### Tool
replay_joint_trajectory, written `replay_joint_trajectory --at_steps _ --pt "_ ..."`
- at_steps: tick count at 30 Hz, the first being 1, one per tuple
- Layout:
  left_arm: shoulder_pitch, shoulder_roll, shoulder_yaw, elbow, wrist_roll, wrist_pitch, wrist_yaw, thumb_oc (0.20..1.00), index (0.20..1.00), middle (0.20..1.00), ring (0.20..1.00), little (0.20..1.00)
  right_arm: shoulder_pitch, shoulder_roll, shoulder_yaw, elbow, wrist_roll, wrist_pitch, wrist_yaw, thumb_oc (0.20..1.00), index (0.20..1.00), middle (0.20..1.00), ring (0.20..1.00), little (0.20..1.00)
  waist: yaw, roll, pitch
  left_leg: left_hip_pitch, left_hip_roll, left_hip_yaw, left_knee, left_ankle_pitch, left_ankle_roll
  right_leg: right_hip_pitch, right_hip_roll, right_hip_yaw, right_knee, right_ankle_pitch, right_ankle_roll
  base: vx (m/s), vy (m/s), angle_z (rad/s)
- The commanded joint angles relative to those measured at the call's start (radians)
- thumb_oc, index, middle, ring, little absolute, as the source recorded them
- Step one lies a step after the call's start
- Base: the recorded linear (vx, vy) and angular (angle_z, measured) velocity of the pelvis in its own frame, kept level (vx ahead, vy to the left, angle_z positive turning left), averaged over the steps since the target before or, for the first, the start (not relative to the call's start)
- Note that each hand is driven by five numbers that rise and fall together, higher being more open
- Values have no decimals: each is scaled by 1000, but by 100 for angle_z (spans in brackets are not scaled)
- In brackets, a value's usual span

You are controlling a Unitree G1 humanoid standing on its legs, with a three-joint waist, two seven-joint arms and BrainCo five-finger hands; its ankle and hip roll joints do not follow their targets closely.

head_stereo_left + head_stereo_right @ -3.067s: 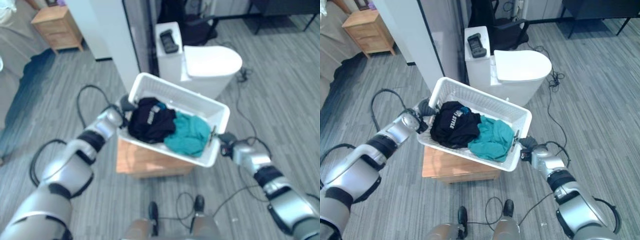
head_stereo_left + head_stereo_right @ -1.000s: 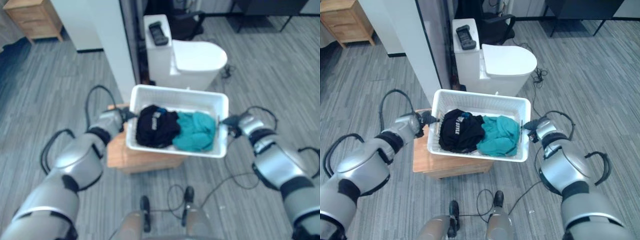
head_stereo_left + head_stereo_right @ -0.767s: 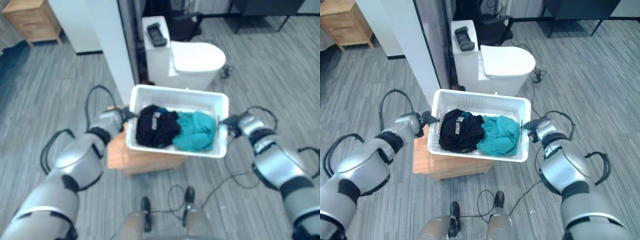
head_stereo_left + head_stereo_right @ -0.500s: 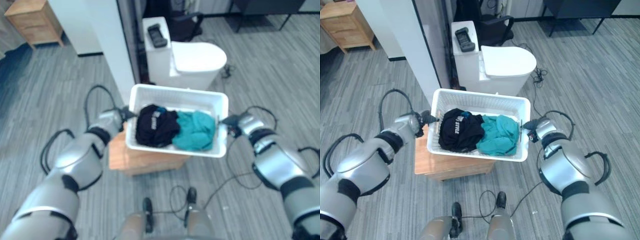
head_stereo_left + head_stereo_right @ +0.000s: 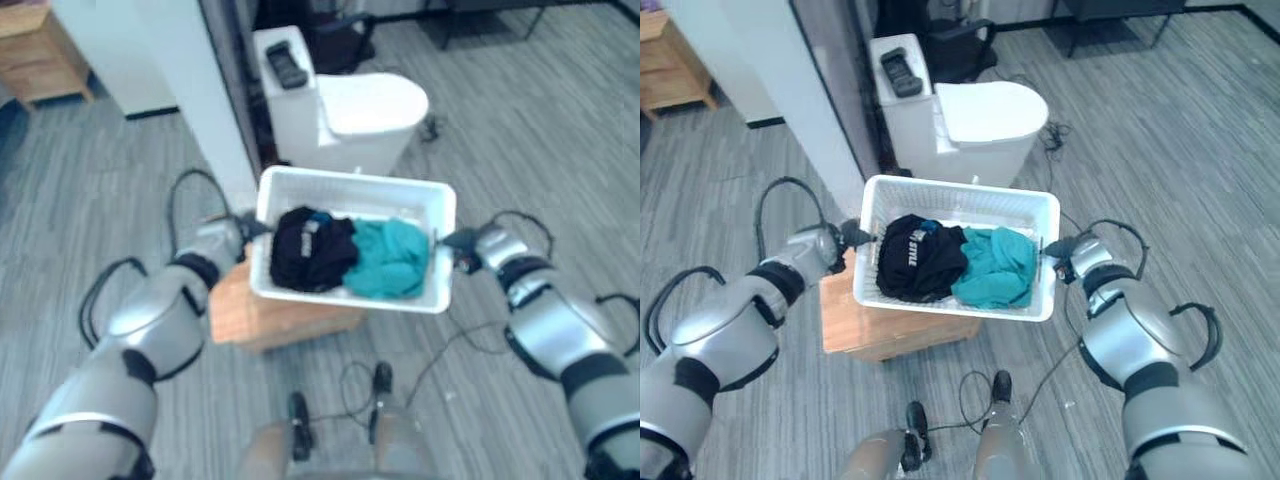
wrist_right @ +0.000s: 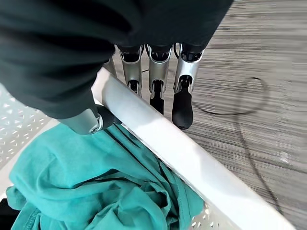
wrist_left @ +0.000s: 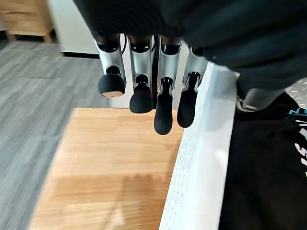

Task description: Grab the laundry basket,head to the washer,open it,put in the laundry and shut it.

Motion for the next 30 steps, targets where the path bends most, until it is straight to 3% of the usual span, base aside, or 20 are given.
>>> replay_joint_trajectory --at_steps 1,4,7,11,17,18,21,22,26,30 --pt "-204 -33 -8 -5 38 -61 34 200 200 200 200 200 -124 -44 47 -47 21 -73 -3 200 200 200 200 200 38 54 0 51 22 -85 -74 18 -56 127 -55 -60 132 -153 84 -94 40 -69" --pt "-201 -31 -11 -19 37 -56 26 200 200 200 200 200 -110 -26 41 -45 24 -71 -3 200 200 200 200 200 56 59 -13 65 38 -29 -80 15 -42 165 -42 -118 188 -220 65 -47 17 -60" --pt "-202 -26 -10 -22 29 -55 24 200 200 200 200 200 -100 -12 38 -42 30 -71 -2 200 200 200 200 200 73 63 -35 85 45 14 -83 -3 -46 219 -51 -138 200 -261 73 1 -31 -61" --pt "-203 -34 -7 -20 18 -61 25 200 200 200 200 200 -102 -13 42 -32 31 -73 -1 200 200 200 200 200 83 75 -60 93 50 65 -95 12 -53 269 -56 -144 154 -268 82 -54 -62 -72" --pt "-198 -67 18 -7 -14 -79 40 200 200 200 200 200 -132 -57 64 -24 39 -78 -3 200 200 200 200 200 69 111 -74 63 97 98 -155 116 -113 315 1 -79 -13 -297 70 -154 -205 -53" --pt "-194 -77 30 -6 -25 -85 44 200 200 200 200 200 -128 -62 63 -23 51 -81 -10 200 200 200 200 200 63 116 -69 61 131 103 -183 165 -138 317 32 -70 -44 -300 64 -144 -287 -69" --pt "-199 -87 30 -4 -34 -87 46 200 200 200 200 200 -122 -73 58 -28 59 -86 -14 200 200 200 200 200 58 114 -64 67 162 98 -217 204 -158 316 66 -64 -62 -300 51 -123 -312 -56" --pt "-203 -96 26 1 -44 -88 48 200 200 200 200 200 -122 -91 58 -29 68 -93 -24 200 200 200 200 200 52 116 -53 61 201 103 -244 257 -164 308 109 -62 -84 -281 32 -127 -212 -13" --pt "-227 -111 28 19 -61 -87 57 200 200 200 200 200 -110 -120 57 -46 86 -99 -34 200 200 200 200 200 37 103 -36 65 249 73 -273 288 -184 308 163 -33 -117 -270 9 -102 -276 -13" --pt "-233 -104 26 22 -68 -91 57 200 200 200 200 200 -95 -140 48 -73 111 -102 -44 200 200 200 200 200 30 79 -26 54 283 42 -229 280 -186 308 193 1 -121 -265 -11 -19 -193 -17"
